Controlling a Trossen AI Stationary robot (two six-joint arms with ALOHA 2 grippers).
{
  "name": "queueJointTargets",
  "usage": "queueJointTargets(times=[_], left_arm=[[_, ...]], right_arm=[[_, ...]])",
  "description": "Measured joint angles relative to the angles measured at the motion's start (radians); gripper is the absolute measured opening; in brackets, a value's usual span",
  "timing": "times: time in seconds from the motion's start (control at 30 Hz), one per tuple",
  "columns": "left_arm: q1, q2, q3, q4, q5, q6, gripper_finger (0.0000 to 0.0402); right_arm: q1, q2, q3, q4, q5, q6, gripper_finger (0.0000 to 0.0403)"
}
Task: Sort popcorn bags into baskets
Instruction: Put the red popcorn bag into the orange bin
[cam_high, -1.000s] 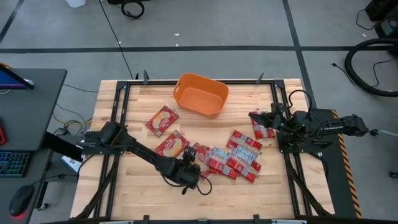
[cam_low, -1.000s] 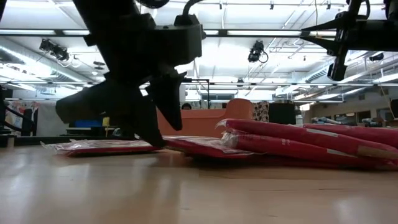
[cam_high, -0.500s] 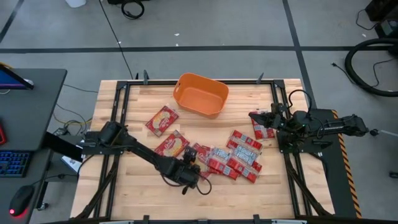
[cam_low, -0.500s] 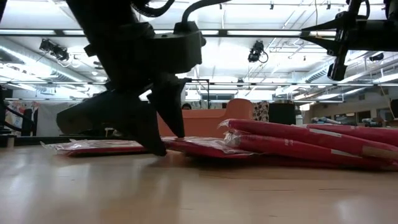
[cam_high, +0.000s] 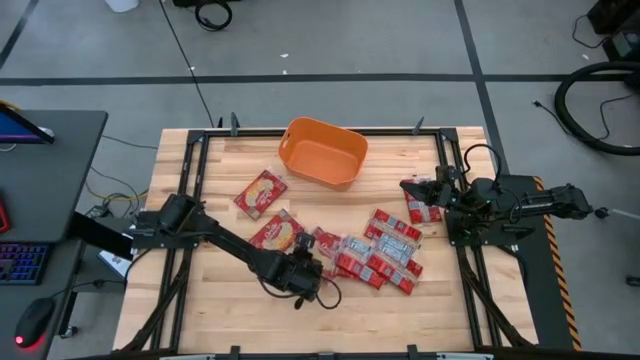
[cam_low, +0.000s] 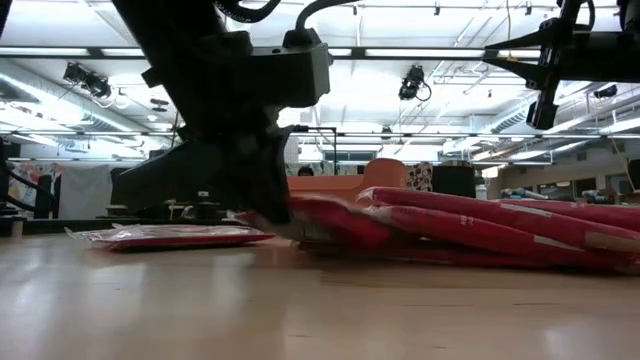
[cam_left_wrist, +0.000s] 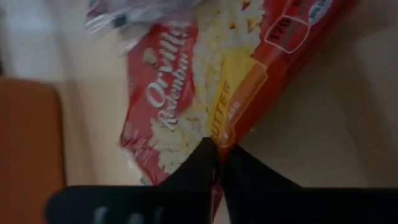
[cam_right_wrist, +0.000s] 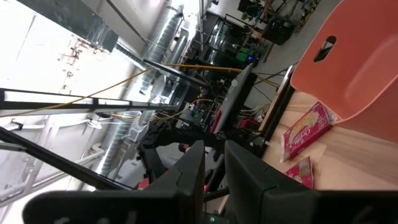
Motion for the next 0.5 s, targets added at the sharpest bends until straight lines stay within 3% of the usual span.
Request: queueJointTargets(times=[0.27, 0.5], left_arm=[[0.044, -0.14, 0.0, -0.174, -0.089, -0.044, 0.0008], [0.146, -0.283, 0.001, -0.195, -0.206, 0.109, 0.0007]], right_arm=[[0.0, 0.0, 0.0, 0.0, -0.002, -0.008, 0.0068], [0.0, 0.0, 0.0, 0.0, 0.036, -0.031, 0.0068]])
